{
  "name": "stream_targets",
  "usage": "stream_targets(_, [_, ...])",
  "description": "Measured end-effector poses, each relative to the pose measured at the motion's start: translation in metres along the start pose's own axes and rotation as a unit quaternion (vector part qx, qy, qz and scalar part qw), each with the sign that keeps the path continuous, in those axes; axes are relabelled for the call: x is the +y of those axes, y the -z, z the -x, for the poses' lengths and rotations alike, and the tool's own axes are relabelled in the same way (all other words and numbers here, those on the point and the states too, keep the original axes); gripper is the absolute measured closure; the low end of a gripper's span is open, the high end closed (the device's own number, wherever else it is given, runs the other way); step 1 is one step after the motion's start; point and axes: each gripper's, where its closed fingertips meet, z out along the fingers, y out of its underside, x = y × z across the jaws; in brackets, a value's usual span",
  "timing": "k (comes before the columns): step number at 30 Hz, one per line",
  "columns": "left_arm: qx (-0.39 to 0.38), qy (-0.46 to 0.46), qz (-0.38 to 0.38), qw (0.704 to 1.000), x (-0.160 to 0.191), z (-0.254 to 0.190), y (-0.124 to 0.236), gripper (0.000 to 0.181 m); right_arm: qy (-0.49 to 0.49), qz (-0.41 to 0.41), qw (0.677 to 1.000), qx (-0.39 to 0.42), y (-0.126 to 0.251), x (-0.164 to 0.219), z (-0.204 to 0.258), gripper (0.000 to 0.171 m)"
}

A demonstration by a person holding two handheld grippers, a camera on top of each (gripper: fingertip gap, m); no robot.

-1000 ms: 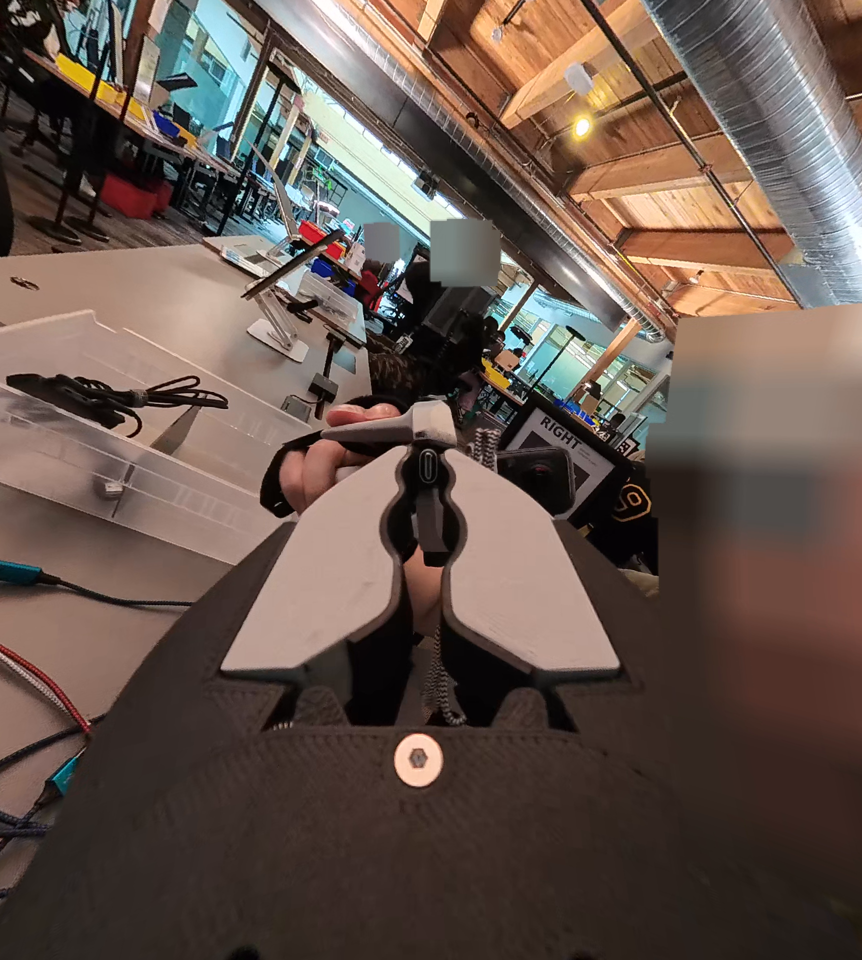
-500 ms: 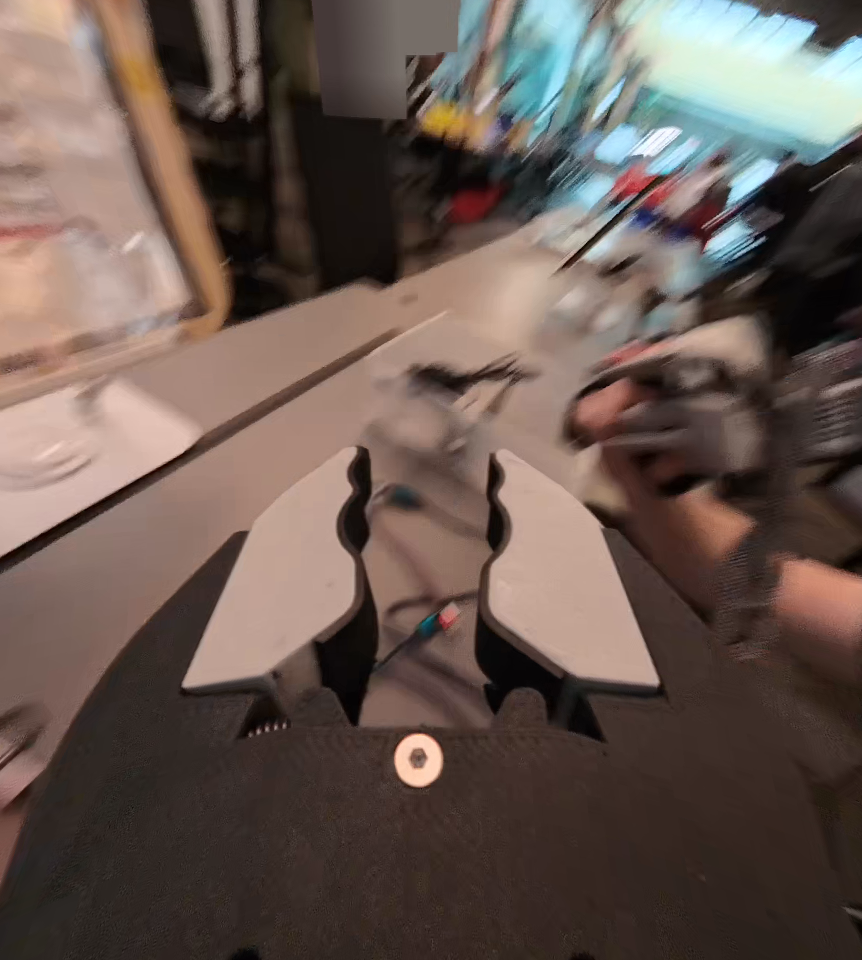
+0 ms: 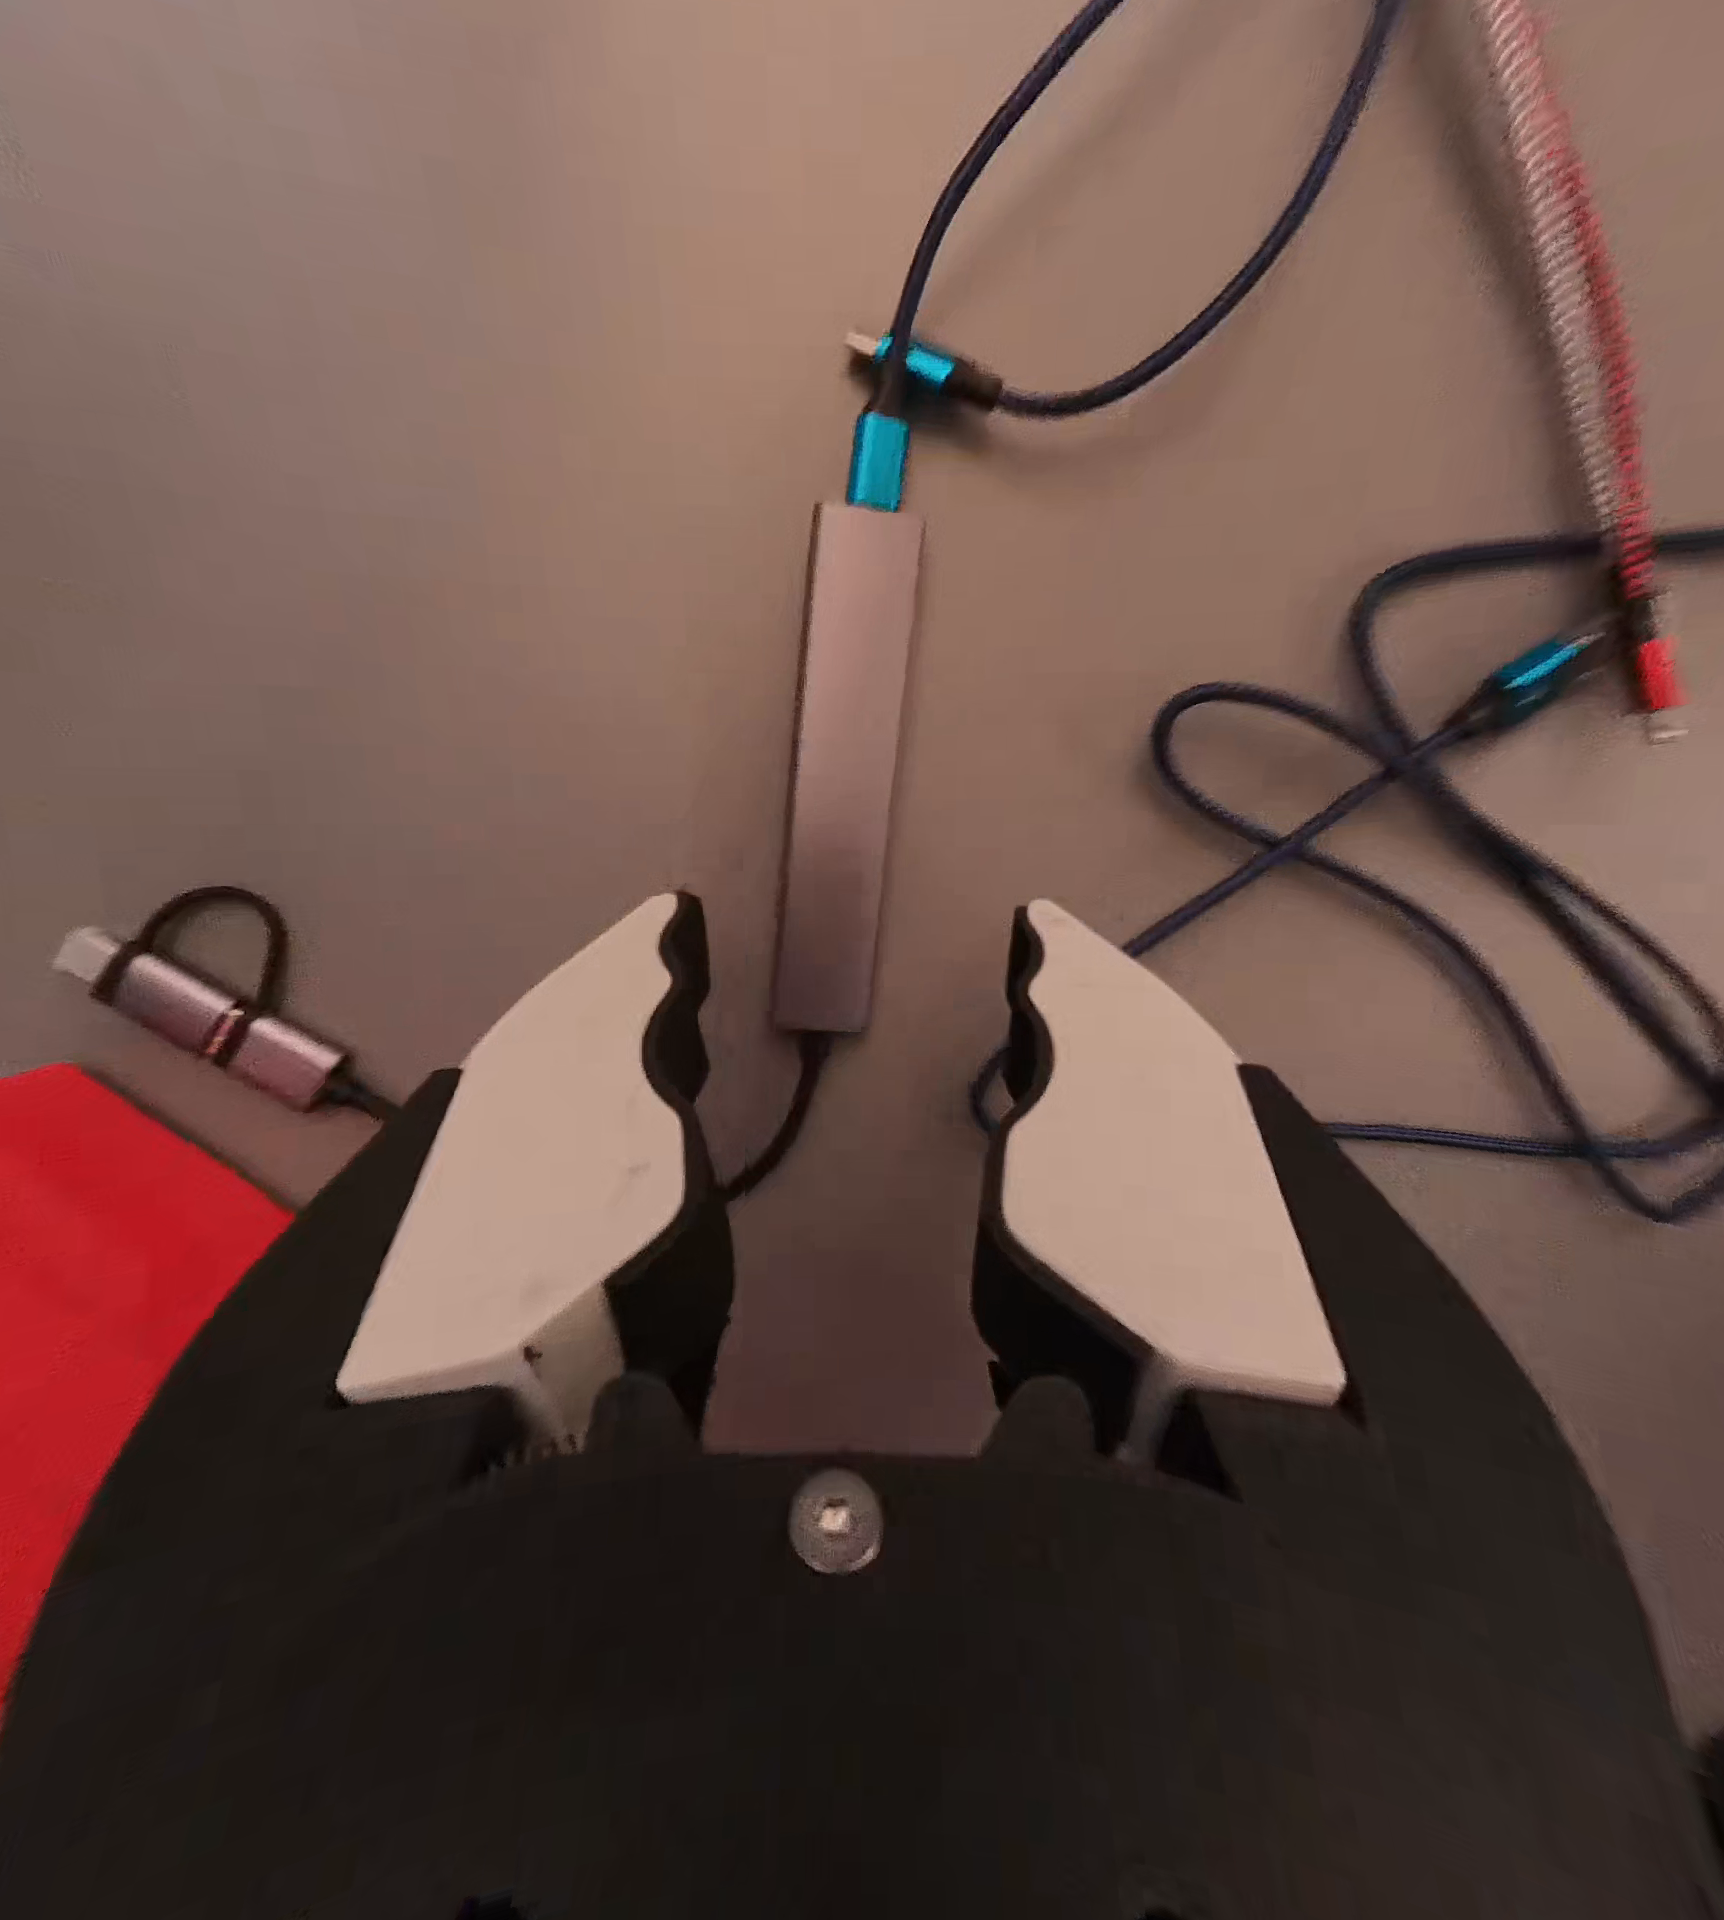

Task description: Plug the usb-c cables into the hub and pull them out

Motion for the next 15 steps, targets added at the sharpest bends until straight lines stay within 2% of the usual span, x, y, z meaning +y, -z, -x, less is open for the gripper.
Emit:
stream_targets(2, [-0.035, -0.018, 0.028, 0.999, 0.007, 0.008, -0.009, 0.127, 0.003, 0.005, 1.000, -0.004, -0.001, 0.002, 0.002, 0.157])
stream_targets(5, [-0.032, -0.020, 0.058, 0.998, 0.016, 0.009, -0.023, 0.128, 0.006, 0.009, 1.000, -0.006, -0.001, 0.003, 0.002, 0.159])
stream_targets(6, [-0.035, -0.019, 0.070, 0.997, 0.019, 0.012, -0.027, 0.127, 0.006, 0.011, 1.000, -0.007, -0.001, 0.003, 0.002, 0.167])
stream_targets(8, [-0.030, -0.011, 0.066, 0.997, 0.019, 0.014, -0.029, 0.127, 0.006, 0.014, 1.000, -0.007, -0.001, 0.004, 0.001, 0.158])
stream_targets(15, [-0.017, 0.014, 0.050, 0.998, 0.018, 0.012, -0.033, 0.108, 0.012, 0.028, 0.999, -0.011, -0.004, 0.010, 0.004, 0.162])
